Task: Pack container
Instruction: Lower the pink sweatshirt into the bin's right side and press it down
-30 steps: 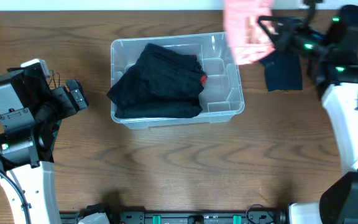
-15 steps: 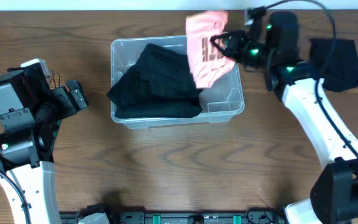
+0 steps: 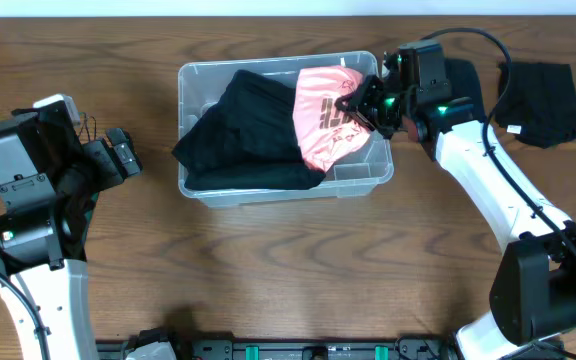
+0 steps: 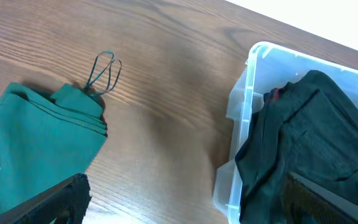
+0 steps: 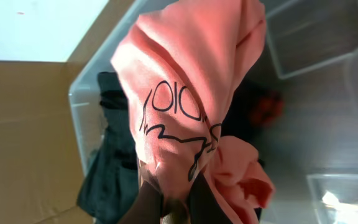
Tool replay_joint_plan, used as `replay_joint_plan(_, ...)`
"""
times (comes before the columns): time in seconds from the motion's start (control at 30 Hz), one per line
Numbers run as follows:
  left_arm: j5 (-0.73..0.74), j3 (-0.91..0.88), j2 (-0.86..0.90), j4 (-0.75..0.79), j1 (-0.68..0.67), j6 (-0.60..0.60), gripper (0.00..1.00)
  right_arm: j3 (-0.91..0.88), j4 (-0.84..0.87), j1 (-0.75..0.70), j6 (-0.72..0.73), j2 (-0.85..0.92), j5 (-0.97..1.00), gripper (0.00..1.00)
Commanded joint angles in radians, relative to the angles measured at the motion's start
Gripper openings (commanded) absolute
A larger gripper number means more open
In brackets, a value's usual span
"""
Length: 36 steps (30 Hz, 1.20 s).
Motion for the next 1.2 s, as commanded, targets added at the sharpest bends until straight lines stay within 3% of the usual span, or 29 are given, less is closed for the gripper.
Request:
replay_joint_plan(0.0, 0.010, 0.014, -0.001, -0.003, 0.005, -0.002, 0.98, 0.016, -0.034, 0.011, -0.026, 0.005, 0.037, 0.01)
replay_joint_plan(0.27, 0.010, 0.014, -0.001, -0.003, 0.005, -0.002, 0.98, 0.041, -0.117, 0.011, -0.113, 0.004, 0.176, 0.01)
replay_joint_plan(0.57, 0.010, 0.014, -0.001, -0.003, 0.005, -0.002, 0.98, 0.125, -0.190, 0.005, -0.225, 0.004, 0.190, 0.01)
replay_joint_plan(0.6, 0.010, 0.014, -0.001, -0.003, 0.005, -0.002, 0.98, 0.126, -0.191, 0.005, -0.234, 0.004, 0.187, 0.13)
replay_joint_plan(0.63, 0.010, 0.014, -0.001, -0.003, 0.005, -0.002, 0.98, 0.126, -0.191, 0.005, -0.235, 0.004, 0.187, 0.43)
replay_joint_plan(0.67, 0.010, 0.014, -0.001, -0.003, 0.005, -0.002, 0.98, 0.126, -0.190, 0.005, -0.238, 0.004, 0.182, 0.81)
replay_joint_plan(0.7, 0.010, 0.014, -0.001, -0.003, 0.005, -0.002, 0.98, 0.127, -0.187, 0.005, -0.251, 0.004, 0.172, 0.98)
replay_joint_plan(0.87, 0.010, 0.014, -0.001, -0.003, 0.005, -0.002, 0.98, 0.229, -0.249, -0.005, -0.319, 0.004, 0.152, 0.99)
replay_joint_plan(1.07, 0.010, 0.014, -0.001, -0.003, 0.005, -0.002, 0.98, 0.530, -0.508, 0.007, -0.485, 0.004, 0.335, 0.99)
replay_joint_plan(1.17, 0.010, 0.014, -0.001, -0.003, 0.005, -0.002, 0.98, 0.599, -0.534, 0.037, -0.574, 0.004, 0.344, 0.99)
